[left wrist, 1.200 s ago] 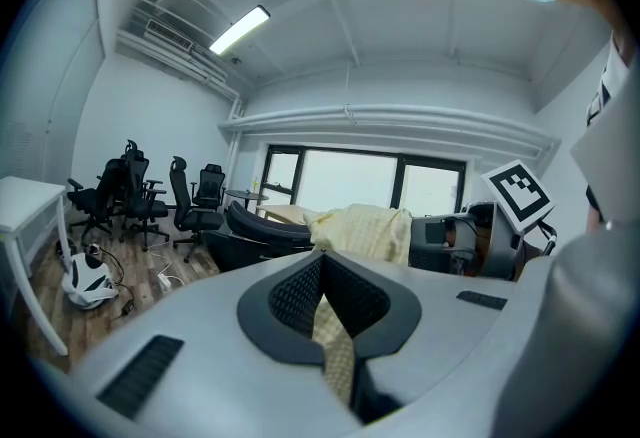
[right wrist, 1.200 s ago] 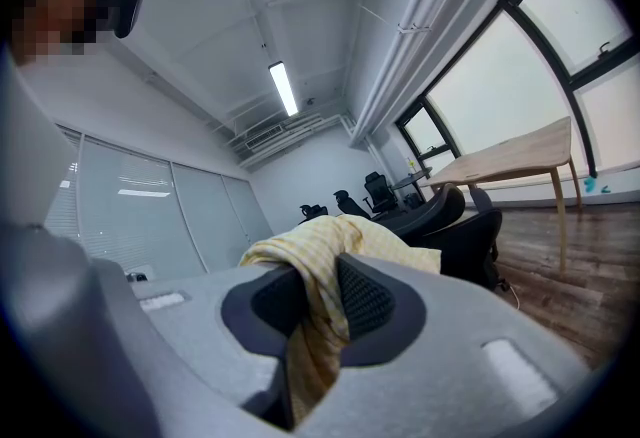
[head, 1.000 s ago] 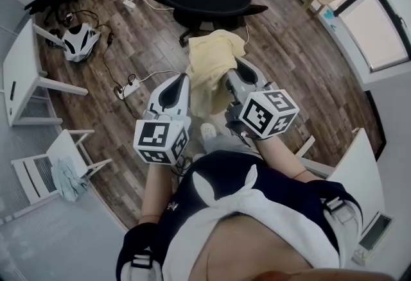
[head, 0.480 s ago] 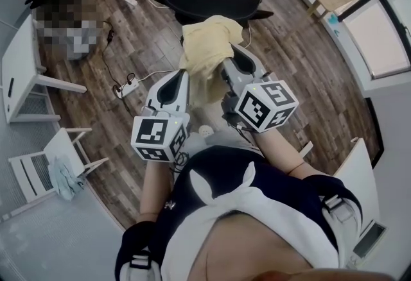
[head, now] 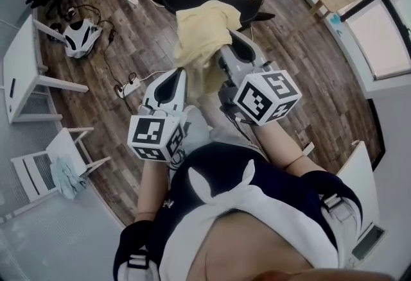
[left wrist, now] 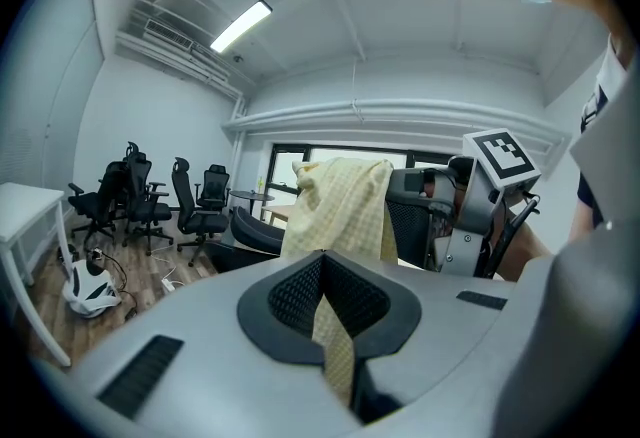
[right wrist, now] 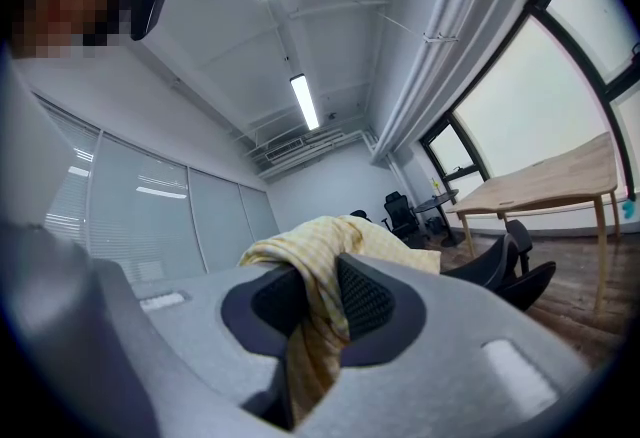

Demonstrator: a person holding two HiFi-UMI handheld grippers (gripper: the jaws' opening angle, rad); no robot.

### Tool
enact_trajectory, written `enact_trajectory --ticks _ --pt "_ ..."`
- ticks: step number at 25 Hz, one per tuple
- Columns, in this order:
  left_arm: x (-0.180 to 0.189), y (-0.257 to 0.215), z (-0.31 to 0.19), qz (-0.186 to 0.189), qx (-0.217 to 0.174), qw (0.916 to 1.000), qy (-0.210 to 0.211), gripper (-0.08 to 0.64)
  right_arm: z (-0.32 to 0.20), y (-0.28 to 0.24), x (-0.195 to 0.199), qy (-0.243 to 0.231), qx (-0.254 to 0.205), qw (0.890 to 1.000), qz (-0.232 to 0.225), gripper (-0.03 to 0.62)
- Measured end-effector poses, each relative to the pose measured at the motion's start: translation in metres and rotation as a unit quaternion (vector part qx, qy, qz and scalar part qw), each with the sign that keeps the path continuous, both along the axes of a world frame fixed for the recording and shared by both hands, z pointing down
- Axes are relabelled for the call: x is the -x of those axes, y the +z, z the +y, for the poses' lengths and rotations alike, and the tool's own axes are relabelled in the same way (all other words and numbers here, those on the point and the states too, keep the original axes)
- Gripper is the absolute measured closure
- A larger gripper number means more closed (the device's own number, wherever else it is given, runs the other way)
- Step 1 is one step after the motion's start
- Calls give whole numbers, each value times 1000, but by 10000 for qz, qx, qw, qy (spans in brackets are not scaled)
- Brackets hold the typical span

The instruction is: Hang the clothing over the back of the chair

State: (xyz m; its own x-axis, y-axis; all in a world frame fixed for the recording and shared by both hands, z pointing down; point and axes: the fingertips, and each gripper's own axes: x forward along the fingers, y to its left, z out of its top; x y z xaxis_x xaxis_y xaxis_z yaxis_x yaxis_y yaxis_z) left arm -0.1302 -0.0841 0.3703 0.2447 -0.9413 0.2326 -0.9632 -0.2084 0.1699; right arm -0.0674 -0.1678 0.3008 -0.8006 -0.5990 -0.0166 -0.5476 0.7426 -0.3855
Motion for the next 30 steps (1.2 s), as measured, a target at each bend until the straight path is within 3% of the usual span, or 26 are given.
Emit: enact_trajectory --ticks 18,30 --pt "14 -16 -68 141 -139 9992 353 554 -82 -30 9 417 -239 9987 -195 526" --pt "27 -20 -129 121 -169 9977 650 554 -138 -20 19 684 -136 9975 -93 526"
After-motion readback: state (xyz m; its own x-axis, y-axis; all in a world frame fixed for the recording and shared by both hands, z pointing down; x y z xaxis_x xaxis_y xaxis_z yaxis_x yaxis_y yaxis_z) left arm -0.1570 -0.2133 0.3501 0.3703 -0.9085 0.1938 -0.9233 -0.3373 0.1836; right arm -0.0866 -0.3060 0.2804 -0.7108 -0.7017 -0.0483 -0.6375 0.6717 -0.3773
